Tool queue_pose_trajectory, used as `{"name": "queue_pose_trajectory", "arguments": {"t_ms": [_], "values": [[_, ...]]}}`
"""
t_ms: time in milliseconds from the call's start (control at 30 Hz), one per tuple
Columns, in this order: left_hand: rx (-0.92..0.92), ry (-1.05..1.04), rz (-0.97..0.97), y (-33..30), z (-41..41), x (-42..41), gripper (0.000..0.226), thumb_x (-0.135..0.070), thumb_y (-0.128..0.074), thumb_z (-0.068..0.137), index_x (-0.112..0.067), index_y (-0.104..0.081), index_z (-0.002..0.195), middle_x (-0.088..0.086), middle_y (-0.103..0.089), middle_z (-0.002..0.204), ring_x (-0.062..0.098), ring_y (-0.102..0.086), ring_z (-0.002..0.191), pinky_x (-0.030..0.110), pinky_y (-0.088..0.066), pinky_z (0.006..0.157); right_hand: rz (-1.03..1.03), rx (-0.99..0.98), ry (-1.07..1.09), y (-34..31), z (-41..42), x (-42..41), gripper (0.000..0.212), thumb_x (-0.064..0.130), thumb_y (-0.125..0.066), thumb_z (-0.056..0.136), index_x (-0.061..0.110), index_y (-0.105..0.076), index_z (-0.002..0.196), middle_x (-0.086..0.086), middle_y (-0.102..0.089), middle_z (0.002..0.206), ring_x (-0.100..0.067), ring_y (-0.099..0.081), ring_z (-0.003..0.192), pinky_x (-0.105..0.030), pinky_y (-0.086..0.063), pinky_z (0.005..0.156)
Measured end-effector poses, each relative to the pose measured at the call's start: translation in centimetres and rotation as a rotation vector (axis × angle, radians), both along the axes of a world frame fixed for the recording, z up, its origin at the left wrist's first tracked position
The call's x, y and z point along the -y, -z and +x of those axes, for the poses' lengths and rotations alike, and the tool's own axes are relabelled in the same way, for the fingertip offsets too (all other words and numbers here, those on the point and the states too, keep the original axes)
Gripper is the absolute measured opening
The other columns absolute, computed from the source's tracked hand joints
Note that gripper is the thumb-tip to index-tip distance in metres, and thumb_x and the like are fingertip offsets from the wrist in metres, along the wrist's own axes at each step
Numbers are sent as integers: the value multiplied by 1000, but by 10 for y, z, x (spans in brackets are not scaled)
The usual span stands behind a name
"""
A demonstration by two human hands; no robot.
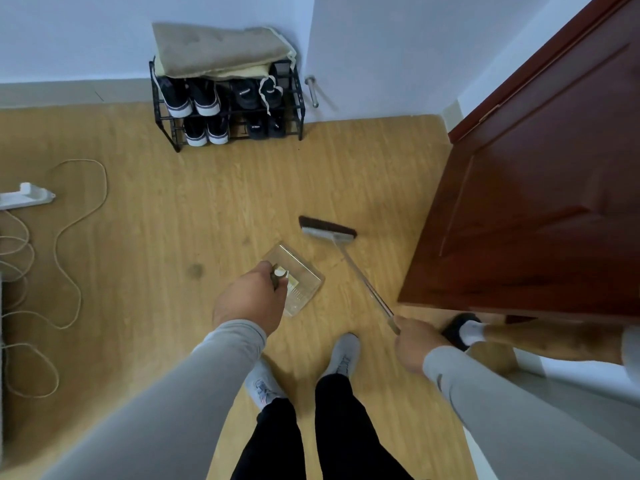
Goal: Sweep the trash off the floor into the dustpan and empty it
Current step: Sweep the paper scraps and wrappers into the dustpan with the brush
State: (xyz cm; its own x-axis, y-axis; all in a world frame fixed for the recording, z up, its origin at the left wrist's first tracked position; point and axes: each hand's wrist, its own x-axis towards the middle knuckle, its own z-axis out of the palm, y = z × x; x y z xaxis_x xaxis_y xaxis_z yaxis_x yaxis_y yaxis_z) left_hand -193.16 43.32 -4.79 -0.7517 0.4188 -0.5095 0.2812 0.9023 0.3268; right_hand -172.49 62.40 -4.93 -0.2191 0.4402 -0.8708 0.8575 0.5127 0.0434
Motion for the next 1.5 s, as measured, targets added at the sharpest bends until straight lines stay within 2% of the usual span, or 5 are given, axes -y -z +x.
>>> {"name": "queue_pose_trajectory", "arguments": {"t_ms": [567,733,1033,1233,1500], "values": [[-25,181,-101,-15,-34,3,27,-50,-44,98,-25,-52,95,-5,-60,72,24,-61,66,30,-50,57,30,-171,277,-36,-27,-39,56,27,-41,103,31,-33,158,-6,-46,155,-26,-62,103,-25,-47,70],[-17,176,-113,-7,-52,0,26,-53,-46,96,-27,-51,92,-4,-61,75,27,-62,69,33,-54,62,-36,-8,54,-18,-49,-32,52,13,-43,102,18,-41,153,-14,-50,151,-34,-57,128,-35,-50,96],[12,218,-50,-7,-58,21,27,-52,-45,97,-26,-53,99,-7,-59,74,24,-61,69,33,-53,59,-5,38,-93,-35,5,-3,43,18,-44,101,16,-50,143,-12,-65,126,-31,-64,114,-32,-48,86],[-2,337,-57,-9,-73,28,26,-51,-41,99,-26,-50,99,-8,-56,68,27,-61,67,31,-49,56,-40,-63,332,-80,10,-4,51,32,-50,103,28,-44,153,0,-59,137,-18,-62,111,-27,-49,86],[6,383,-31,0,-93,16,23,-46,-42,100,-24,-48,96,-9,-52,67,25,-56,65,31,-43,56,-68,-55,619,-20,-57,57,49,21,-40,103,22,-41,152,-10,-66,96,-27,-60,60,-24,-45,47]]}}
